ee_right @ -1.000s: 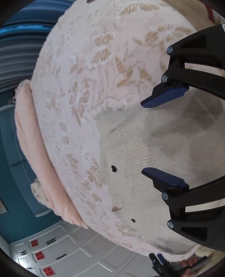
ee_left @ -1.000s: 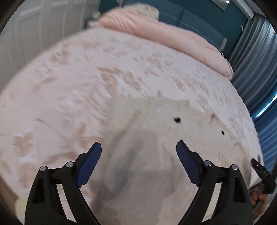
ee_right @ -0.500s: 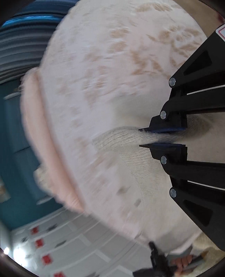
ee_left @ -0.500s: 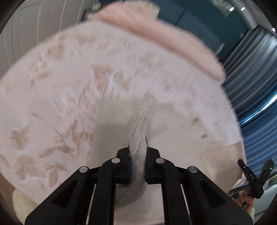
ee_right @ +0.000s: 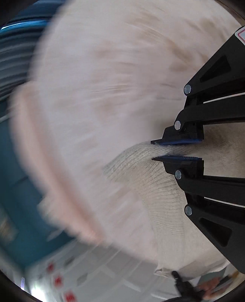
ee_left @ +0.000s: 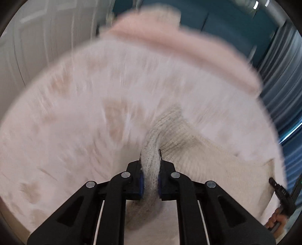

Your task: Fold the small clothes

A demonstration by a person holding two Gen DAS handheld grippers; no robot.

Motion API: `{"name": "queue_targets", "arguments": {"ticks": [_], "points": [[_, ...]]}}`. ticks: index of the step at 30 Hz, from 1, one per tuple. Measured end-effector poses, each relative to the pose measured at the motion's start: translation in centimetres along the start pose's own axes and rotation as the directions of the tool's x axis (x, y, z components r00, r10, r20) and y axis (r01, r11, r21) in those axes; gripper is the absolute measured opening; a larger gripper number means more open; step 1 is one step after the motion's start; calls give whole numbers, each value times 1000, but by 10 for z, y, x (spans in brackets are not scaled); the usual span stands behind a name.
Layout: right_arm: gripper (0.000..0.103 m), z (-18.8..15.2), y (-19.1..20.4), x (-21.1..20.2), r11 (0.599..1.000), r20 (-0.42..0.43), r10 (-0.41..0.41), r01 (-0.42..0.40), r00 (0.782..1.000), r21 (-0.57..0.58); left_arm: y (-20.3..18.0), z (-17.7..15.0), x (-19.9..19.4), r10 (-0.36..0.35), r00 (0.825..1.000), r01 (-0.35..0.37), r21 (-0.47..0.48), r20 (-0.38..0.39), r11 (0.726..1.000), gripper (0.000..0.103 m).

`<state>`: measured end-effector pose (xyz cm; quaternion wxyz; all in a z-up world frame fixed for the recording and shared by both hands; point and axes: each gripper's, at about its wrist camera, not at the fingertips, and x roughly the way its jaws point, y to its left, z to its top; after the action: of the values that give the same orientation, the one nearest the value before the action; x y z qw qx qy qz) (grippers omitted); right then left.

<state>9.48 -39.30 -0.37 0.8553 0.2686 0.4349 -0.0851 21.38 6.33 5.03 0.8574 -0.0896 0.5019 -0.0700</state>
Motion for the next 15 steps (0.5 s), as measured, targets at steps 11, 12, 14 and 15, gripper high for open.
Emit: {"name": "queue_targets", "arguments": {"ticks": [11,12,14,15], "points": [[17,-69,67,-72,978,63,76,-63,995,-197,-3,-66,-60,-55,995,59,-47,86,997,35],[17,-84,81,-68,973,25,112,-104,993,-206,-12,-74,-64,-87,993,91,-52,79,995,37],[13,-115,112,-53,953,-55,162,-171,985,-250,-33,-96,-64,-129,990,131,-42,48,990,40],[12,-128,125,-44,943,-81,162,-179,983,-280,-45,-109,-55,-130,991,130,-17,11,991,40]]}}
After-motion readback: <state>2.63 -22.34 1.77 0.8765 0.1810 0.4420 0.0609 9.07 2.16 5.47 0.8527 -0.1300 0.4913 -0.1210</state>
